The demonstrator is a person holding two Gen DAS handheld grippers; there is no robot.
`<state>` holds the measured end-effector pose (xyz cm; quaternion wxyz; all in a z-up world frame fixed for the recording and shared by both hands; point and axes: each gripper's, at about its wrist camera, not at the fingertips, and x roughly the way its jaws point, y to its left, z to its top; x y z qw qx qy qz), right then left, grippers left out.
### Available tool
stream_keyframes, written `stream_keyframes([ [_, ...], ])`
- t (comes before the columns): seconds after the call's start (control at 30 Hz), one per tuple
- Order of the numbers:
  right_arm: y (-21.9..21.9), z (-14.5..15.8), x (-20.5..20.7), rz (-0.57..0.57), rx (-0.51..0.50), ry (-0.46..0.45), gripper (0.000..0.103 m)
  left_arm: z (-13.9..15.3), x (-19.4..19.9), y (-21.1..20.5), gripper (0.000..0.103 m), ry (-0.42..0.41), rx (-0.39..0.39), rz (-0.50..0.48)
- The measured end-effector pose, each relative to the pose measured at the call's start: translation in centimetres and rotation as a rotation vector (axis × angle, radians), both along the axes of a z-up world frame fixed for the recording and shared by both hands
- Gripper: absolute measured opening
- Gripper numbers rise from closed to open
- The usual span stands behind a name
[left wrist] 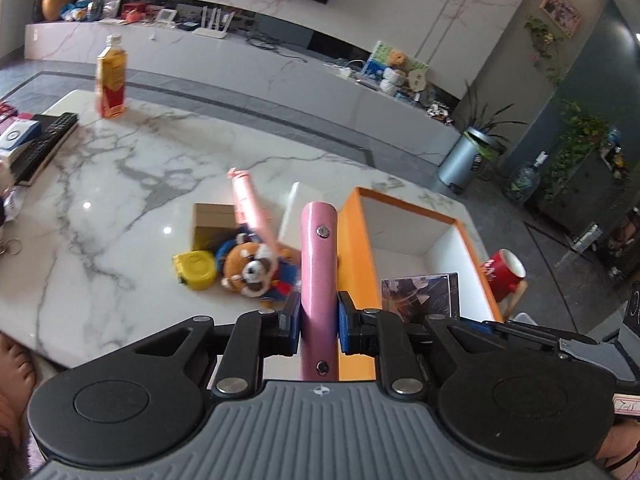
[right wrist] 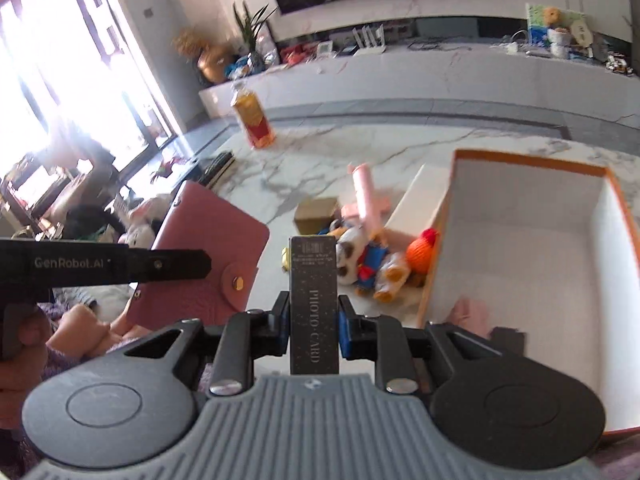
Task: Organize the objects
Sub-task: 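Carry the pink wallet and card box over the orange shoe box with both grippers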
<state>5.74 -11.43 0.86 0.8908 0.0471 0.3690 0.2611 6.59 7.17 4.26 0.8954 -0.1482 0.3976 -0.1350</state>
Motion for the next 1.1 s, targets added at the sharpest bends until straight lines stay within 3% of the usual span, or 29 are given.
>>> stream_keyframes([
  [0.17, -7.8, 0.9, 0.3, -0.207, -0.012, -0.024, 0.024, -0.3, 2.4, -6.7, 0.021, 0.025, -0.071, -0.144],
  [0.3, -12.7, -0.2, 0.6, -0.317, 0.009, 0.004, 0.024, -3.2, 4.7, -12.0, 0.021, 0.116, -0.12, -0.222],
  [0.43, -15.3, -1.7, 1.1, -0.35, 0.021, 0.035, 0.024, -6.7, 6.5, -15.7, 0.021, 0.209, -0.112, -0.247],
  [0.6, -16.2, -4.0, 2.7, -0.324, 0.043, 0.101, 0.024, -9.3, 7.3, -17.6, 0.021, 0.262, -0.052, -0.236],
  [1.0, -15.1, -8.0, 5.5, -0.276, 0.039, 0.236, 0.024, -11.1, 7.1, -17.5, 0.021, 0.356, 0.052, -0.234],
  [1.1, -14.7, -8.4, 5.9, -0.278, 0.025, 0.247, 0.024, -11.1, 6.7, -17.4, 0.021, 0.341, 0.088, -0.245],
])
